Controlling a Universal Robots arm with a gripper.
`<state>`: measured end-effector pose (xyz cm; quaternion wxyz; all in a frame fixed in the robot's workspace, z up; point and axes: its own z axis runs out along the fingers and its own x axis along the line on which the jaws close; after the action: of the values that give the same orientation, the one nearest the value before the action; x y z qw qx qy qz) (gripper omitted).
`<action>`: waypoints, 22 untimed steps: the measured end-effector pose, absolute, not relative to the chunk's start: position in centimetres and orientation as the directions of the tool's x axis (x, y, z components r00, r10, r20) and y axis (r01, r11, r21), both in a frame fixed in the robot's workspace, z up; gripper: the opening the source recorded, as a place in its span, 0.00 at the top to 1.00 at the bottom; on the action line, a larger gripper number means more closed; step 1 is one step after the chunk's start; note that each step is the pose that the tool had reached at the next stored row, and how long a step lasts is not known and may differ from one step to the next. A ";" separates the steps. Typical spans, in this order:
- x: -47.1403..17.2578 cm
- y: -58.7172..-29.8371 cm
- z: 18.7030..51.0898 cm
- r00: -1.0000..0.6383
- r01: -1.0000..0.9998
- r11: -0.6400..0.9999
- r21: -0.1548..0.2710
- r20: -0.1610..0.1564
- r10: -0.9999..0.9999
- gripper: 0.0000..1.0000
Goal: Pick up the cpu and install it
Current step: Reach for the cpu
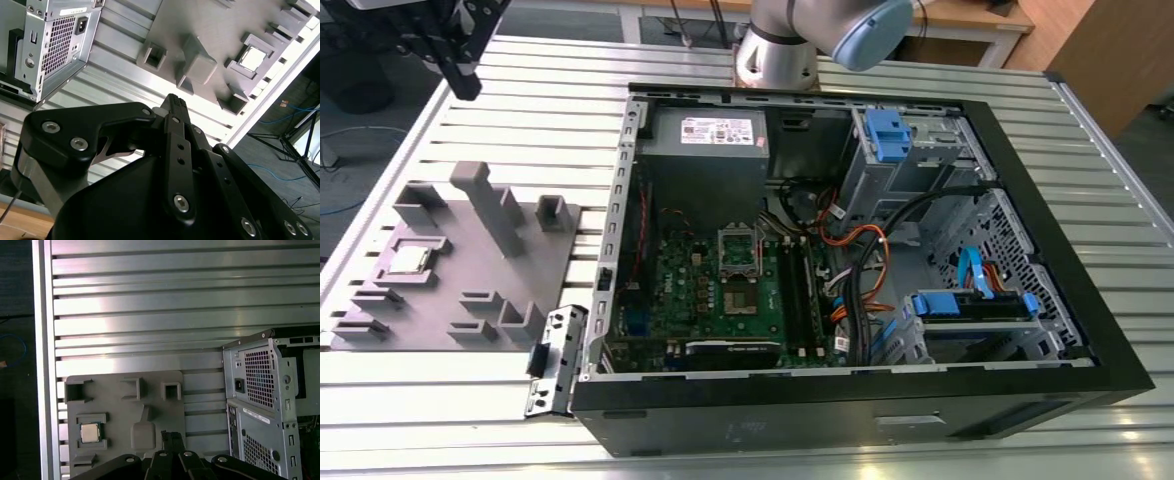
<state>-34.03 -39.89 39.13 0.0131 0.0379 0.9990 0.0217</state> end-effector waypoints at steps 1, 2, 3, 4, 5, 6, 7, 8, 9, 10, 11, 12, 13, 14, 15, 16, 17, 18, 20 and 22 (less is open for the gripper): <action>-34.1 -39.9 39.1 -0.997 0.075 0.996 0.044 -0.024 0.076 0.89; -34.2 -39.9 39.1 -0.997 0.075 0.996 0.044 -0.024 0.076 0.89; -34.2 -39.9 39.1 -0.997 0.075 0.996 0.044 -0.024 0.076 0.89; -34.3 -39.9 39.1 -0.997 0.075 0.996 0.044 -0.025 0.076 0.89; -34.5 -39.9 39.1 -0.997 0.075 0.996 0.044 -0.025 0.076 0.89; -34.6 -39.9 39.1 -0.997 0.075 0.996 0.044 -0.025 0.076 0.89; -34.7 -39.9 39.1 -0.997 0.075 0.996 0.044 -0.024 0.076 0.89; -34.9 -39.9 39.1 -0.997 0.075 0.996 0.044 -0.024 0.076 0.89; -35.0 -39.9 39.1 -0.997 0.075 0.996 0.044 -0.024 0.076 0.89; -35.2 -39.9 39.1 -0.997 0.075 0.996 0.044 -0.024 0.076 0.89; -35.3 -39.9 39.1 -0.997 0.075 0.996 0.044 -0.024 0.076 0.89; -35.4 -39.9 39.0 -0.997 0.075 0.996 0.044 -0.024 0.076 0.89; -35.6 -39.9 39.0 -0.997 0.075 0.996 0.044 -0.025 0.076 0.89; -35.7 -39.9 39.0 -0.997 0.075 0.996 0.044 -0.025 0.076 0.89; -35.9 -39.9 39.0 -0.997 0.075 0.996 0.044 -0.025 0.076 0.89; -36.0 -39.9 39.0 -0.997 0.075 0.996 0.044 -0.024 0.076 0.89; -36.1 -39.9 39.0 -0.997 0.075 0.996 0.044 -0.024 0.076 0.89; -36.2 -39.9 39.0 -0.997 0.075 0.996 0.044 -0.024 0.076 0.89; -36.2 -39.9 39.0 -0.997 0.075 0.996 0.044 -0.024 0.076 0.89; -36.2 -39.9 39.0 -0.997 0.075 0.996 0.044 -0.024 0.076 0.89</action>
<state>-36.19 -39.89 39.00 0.0131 0.0379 0.9990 0.0217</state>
